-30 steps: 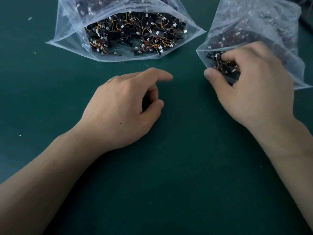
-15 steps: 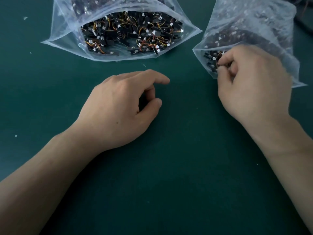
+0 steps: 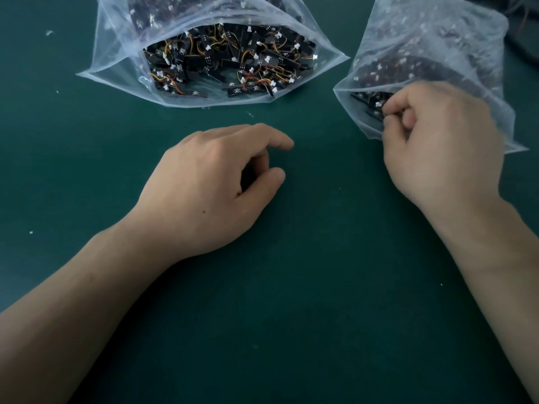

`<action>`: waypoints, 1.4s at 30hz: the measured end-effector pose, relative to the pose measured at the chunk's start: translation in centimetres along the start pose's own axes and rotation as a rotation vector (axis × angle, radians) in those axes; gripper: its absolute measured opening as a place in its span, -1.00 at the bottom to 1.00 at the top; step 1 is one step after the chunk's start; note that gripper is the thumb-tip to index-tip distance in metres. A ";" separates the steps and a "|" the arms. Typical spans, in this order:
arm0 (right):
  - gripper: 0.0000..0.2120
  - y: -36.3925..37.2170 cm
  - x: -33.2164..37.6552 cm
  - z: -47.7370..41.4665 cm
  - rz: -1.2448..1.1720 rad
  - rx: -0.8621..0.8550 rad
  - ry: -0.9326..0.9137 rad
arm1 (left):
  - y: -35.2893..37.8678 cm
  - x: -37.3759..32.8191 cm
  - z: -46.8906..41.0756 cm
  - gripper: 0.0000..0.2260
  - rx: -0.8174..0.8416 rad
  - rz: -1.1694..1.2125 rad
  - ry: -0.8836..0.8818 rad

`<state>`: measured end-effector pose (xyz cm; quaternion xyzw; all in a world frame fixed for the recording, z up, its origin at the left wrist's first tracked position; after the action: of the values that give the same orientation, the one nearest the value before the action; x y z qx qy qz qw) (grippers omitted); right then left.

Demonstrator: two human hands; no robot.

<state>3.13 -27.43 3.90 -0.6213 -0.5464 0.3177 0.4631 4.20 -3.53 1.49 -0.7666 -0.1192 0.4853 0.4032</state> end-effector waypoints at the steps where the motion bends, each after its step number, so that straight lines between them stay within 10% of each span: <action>1: -0.86 0.0 0.4 0.1 -0.025 -0.002 -0.022 | 0.0 0.0 0.0 -0.71 0.002 -0.001 0.001; 11: -0.33 4.0 0.8 0.6 0.078 0.305 -0.021 | 0.0 -0.1 0.0 -0.72 -0.009 0.003 0.012; 28: -0.20 3.6 0.8 1.1 0.066 0.303 0.003 | 0.0 -0.1 -0.1 -0.73 -0.003 -0.014 0.023; 42: -0.75 1.6 10.3 3.3 -0.195 0.149 -0.429 | -0.9 1.4 -1.7 -0.84 -0.113 -0.076 -0.187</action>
<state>2.82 -16.66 2.36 -0.4483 -0.6645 0.4357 0.4095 6.54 -2.99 1.55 -0.7343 -0.2125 0.5318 0.3646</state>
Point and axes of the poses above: each hand's wrist, its own z-axis away from the middle knuckle, its own y-axis out of the palm, x = y × z, the point moved 10 cm from there along -z, towards the middle knuckle, and after that the axes turned 8 degrees about z, right-handed, at the moved point
